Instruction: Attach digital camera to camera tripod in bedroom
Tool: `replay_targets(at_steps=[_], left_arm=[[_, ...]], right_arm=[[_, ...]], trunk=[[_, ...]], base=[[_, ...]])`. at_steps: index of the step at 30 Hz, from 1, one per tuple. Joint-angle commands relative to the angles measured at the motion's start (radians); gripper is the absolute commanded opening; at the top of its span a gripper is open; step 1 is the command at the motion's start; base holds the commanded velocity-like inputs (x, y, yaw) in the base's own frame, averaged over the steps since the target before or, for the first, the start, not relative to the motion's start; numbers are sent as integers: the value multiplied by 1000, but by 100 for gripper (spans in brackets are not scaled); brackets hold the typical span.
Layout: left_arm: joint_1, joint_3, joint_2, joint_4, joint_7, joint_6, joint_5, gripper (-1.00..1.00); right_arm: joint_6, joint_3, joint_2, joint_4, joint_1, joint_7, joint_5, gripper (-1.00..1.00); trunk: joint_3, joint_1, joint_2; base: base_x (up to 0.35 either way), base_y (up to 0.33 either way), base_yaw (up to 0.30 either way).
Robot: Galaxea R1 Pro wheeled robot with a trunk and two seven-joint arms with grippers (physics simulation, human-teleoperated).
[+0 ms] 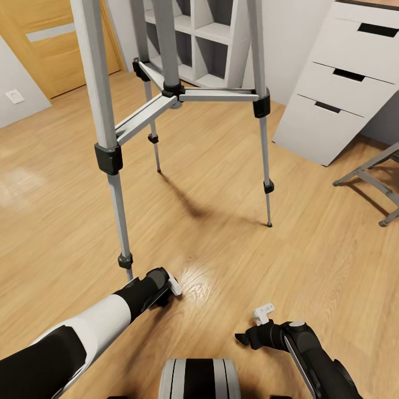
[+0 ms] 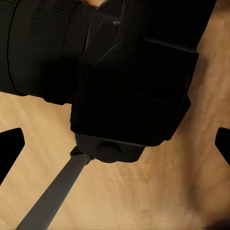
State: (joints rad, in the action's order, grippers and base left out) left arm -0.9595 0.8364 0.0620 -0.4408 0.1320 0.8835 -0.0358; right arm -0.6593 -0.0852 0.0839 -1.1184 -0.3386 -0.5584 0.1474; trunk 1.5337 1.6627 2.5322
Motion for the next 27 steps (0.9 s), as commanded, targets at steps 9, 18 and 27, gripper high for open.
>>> replay_targets(at_steps=[9,18,27], left_arm=[[-1,6,-1,-1,6,3,-4,100],[-1,6,-1,-1,6,3,-4,100],[0,6,-1,-1,6,2,-4,100]], right_arm=[[3,-1,1,-1,0,-8,11,100],[11,-1,1,-1,0,-8,11,100],[13,-1,1,-1,0,-8,11,100]], trunk=[[32,3,2],[32,3,2],[32,3,2]], base=[[0,0,0],[0,0,0],[0,0,0]])
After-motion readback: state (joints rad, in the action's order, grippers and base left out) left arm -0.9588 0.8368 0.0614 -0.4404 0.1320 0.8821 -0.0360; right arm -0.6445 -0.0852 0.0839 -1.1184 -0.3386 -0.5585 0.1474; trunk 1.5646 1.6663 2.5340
